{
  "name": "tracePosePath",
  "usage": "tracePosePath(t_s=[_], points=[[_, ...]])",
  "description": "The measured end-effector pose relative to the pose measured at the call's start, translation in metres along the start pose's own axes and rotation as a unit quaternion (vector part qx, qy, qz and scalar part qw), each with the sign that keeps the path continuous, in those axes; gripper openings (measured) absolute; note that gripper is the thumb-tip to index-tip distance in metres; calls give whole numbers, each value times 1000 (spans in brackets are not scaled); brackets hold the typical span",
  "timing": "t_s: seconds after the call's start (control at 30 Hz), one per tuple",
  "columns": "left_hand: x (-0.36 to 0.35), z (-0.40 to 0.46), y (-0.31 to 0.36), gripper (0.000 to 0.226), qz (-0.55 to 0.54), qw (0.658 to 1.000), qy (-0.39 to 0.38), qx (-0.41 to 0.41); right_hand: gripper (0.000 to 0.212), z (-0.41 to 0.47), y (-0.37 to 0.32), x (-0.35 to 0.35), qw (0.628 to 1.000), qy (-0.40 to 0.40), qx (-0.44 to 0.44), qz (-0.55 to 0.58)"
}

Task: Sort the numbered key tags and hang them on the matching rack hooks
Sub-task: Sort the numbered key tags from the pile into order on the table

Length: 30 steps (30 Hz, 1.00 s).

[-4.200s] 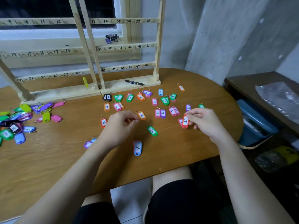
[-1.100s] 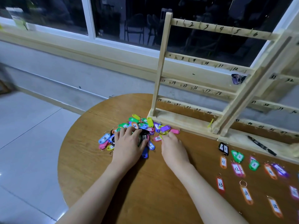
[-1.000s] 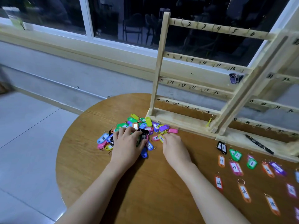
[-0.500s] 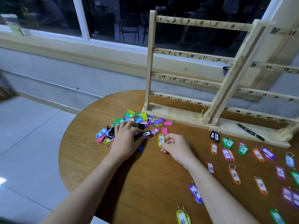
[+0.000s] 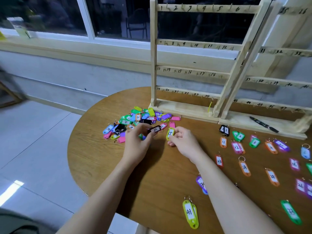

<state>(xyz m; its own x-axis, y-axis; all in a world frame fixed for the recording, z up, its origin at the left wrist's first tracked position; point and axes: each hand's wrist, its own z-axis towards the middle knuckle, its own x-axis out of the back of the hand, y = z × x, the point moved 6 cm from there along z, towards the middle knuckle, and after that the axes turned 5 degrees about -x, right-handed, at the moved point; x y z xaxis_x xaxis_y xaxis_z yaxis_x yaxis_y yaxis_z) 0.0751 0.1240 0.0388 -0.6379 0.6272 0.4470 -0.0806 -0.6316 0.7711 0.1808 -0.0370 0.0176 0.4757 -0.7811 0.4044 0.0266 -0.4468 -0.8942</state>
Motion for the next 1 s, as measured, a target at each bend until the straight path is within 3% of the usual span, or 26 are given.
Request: tracePosePath(t_s=[0.1,0.5,0.73,0.87,1.0], points=[[-1,-7,3,27,-53,998,-8,24,16,3,0,2,1000,-10,-4,15],[-3,-7,-9,17,-124,983,-28,131,24,-5,-2,3,1000,12,-4,-1],[1,-10,13,16,-71,995,2,72,15,-28,0,35,998,55,41,9],[3,-8,14,18,-18,999,47,19,10,-45,8,63,999,30,29,-8],[-14,-11,36,21,-19,1000,22,-7,13,-63,19,87,1000,11,6,17]])
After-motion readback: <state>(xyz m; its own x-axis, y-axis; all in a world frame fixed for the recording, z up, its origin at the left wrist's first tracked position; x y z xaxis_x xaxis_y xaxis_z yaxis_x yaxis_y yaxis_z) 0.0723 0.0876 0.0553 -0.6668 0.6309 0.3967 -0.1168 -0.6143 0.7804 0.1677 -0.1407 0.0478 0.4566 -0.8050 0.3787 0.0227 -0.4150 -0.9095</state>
